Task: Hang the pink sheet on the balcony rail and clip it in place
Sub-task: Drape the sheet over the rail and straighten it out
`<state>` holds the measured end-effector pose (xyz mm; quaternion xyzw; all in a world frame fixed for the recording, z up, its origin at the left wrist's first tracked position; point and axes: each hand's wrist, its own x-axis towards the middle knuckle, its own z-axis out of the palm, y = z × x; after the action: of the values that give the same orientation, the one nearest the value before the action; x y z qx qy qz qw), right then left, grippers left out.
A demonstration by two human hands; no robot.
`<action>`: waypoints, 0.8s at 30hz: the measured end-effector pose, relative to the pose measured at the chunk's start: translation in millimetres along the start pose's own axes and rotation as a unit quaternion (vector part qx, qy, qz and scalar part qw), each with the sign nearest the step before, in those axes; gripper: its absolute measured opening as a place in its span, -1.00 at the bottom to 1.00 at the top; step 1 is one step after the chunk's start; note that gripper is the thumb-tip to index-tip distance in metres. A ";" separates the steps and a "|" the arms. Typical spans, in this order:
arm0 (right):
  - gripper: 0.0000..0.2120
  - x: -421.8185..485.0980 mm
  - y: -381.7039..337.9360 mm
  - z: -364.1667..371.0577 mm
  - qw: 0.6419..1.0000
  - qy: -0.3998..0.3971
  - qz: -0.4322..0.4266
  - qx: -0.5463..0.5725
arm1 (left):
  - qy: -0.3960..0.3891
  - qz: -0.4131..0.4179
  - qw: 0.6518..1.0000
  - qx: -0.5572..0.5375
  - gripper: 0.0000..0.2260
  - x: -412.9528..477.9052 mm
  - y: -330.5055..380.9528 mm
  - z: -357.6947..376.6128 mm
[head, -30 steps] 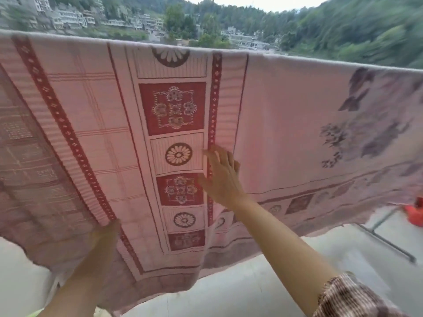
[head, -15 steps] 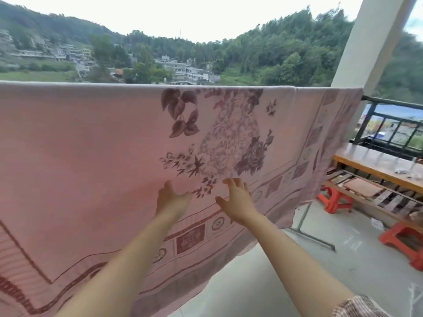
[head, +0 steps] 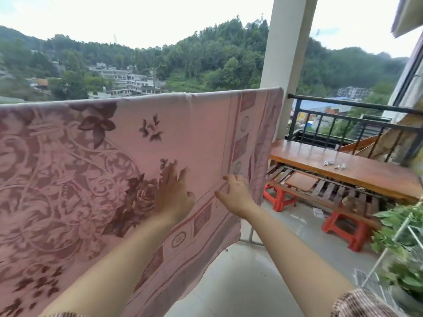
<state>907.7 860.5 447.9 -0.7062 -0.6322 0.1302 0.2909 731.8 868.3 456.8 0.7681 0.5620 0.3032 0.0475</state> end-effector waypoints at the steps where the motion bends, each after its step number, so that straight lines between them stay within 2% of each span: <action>1: -0.47 19.0 17.2 -5.9 1.000 0.002 0.013 -0.002 | -0.010 0.016 1.000 0.000 -0.44 18.1 8.7 18.2; 4: -0.48 74.9 67.8 -27.0 0.999 0.008 0.049 0.001 | -0.042 0.055 0.998 0.000 -0.45 75.5 33.5 73.7; 12: -0.54 216.9 207.7 -89.9 0.992 0.046 0.119 0.004 | -0.106 0.071 0.992 -0.009 -0.46 214.6 116.8 203.8; 16: -0.51 296.1 275.0 -121.1 0.993 0.038 0.111 0.020 | -0.082 0.057 0.995 -0.017 -0.49 290.3 171.8 263.9; 24: -0.56 458.4 401.8 -196.2 0.998 0.012 0.047 0.042 | -0.009 0.023 0.998 -0.053 -0.50 438.8 296.8 365.1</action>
<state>1420.7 1243.6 457.2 -0.7238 -0.5888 0.1616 0.3212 1249.9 1249.6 464.2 0.7797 0.5273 0.3266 0.0862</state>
